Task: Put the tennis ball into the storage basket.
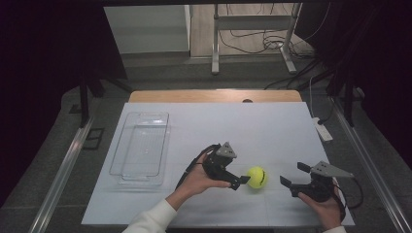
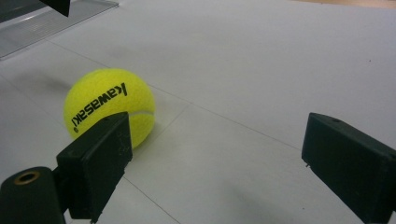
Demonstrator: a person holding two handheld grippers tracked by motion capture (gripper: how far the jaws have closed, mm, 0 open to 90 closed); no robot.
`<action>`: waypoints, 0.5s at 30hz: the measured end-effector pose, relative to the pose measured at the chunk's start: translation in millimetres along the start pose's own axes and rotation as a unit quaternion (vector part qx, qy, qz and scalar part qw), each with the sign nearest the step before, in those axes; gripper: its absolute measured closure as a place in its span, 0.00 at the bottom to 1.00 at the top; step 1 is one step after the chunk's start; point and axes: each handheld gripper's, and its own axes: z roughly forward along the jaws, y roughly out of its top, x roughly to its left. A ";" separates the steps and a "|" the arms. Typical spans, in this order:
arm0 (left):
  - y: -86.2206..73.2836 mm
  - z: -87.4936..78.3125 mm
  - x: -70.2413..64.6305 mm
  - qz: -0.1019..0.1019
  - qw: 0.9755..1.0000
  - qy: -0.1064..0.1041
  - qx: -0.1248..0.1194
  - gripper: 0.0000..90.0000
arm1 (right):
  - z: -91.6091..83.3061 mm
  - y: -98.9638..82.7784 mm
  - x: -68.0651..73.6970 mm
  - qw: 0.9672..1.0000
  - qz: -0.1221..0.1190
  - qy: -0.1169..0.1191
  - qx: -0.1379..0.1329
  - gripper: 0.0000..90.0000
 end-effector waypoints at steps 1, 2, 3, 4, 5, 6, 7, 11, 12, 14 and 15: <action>0.7 1.4 -0.2 0.001 1.000 0.000 0.002 0.09 | -0.1 0.0 -0.1 1.000 0.000 0.000 0.000 0.10; 1.2 2.8 -0.2 0.003 1.000 -0.002 0.003 0.09 | -0.2 0.0 -0.2 1.000 0.000 -0.001 0.000 0.10; 1.4 3.8 -0.5 0.001 1.000 -0.002 0.004 0.09 | -0.2 -0.1 -0.2 1.000 0.001 -0.001 0.000 0.10; 1.8 5.3 -0.5 0.003 1.000 -0.003 0.005 0.09 | -0.1 -0.1 -0.3 1.000 0.000 -0.001 0.000 0.10; 2.2 6.6 -0.7 0.004 1.000 -0.003 0.006 0.09 | -0.1 -0.1 -0.2 1.000 0.000 -0.001 0.000 0.10; 2.7 7.6 -1.1 0.004 1.000 -0.004 0.008 0.09 | 0.0 -0.1 -0.2 1.000 0.000 -0.001 0.000 0.10; 3.2 8.9 -1.6 0.004 1.000 -0.005 0.008 0.09 | -0.1 -0.1 -0.2 1.000 0.000 -0.001 0.000 0.10; 5.8 12.2 -3.1 0.006 1.000 -0.008 0.010 0.09 | -0.4 -0.3 -0.4 1.000 0.000 0.000 -0.001 0.10; 6.5 13.1 -3.4 0.007 1.000 -0.009 0.011 0.09 | -0.4 -0.3 -0.4 1.000 0.000 0.000 -0.001 0.10; 7.5 14.5 -3.7 0.008 1.000 -0.011 0.012 0.09 | -0.2 -0.3 -0.6 1.000 0.000 0.000 0.000 0.10; 7.8 15.4 -4.0 0.007 1.000 -0.011 0.013 0.09 | -0.1 -0.3 -0.7 1.000 0.000 0.000 0.000 0.10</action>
